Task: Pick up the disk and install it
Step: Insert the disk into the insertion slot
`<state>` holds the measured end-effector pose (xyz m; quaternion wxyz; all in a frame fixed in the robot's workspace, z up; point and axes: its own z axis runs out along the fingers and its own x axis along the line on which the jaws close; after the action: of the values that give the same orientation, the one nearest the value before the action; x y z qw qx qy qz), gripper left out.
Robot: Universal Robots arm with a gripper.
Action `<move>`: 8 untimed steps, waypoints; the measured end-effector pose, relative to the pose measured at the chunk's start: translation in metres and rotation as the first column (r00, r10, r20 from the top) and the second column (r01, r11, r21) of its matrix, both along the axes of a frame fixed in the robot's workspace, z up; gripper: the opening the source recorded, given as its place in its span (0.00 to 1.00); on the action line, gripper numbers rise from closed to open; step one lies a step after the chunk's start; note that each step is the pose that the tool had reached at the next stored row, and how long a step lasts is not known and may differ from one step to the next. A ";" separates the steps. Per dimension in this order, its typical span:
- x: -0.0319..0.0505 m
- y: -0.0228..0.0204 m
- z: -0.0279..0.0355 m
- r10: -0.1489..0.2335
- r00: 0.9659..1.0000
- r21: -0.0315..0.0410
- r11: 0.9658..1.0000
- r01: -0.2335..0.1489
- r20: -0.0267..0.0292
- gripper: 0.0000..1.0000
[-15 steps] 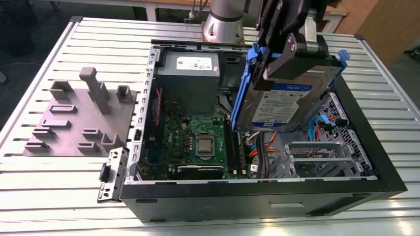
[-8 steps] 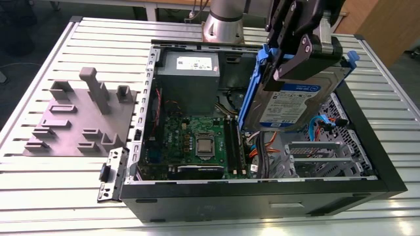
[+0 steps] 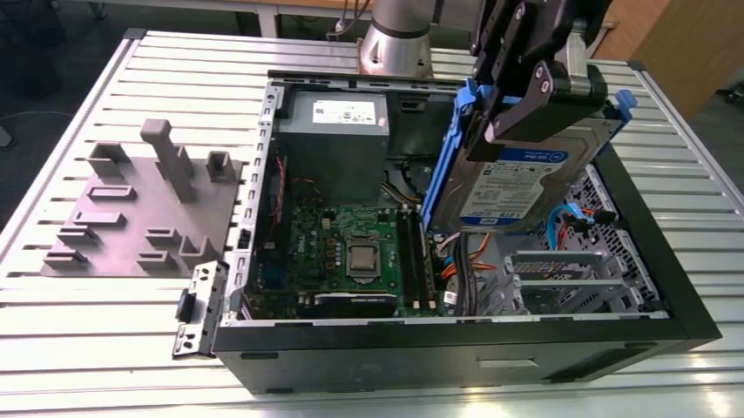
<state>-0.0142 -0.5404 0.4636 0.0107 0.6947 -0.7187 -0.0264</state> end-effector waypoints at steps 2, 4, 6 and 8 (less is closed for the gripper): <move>0.0000 -0.0003 0.0000 0.000 1.000 0.000 1.000 0.000 0.000 0.36; 0.0001 -0.0020 -0.0002 0.000 1.000 0.000 1.000 0.000 0.000 0.36; 0.0007 -0.0042 -0.0007 0.000 1.000 0.000 1.000 0.000 0.000 0.36; 0.0030 -0.0070 -0.0012 0.000 1.000 0.000 1.000 0.000 0.000 0.36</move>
<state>-0.0112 -0.5473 0.4624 0.0107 0.6947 -0.7187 -0.0264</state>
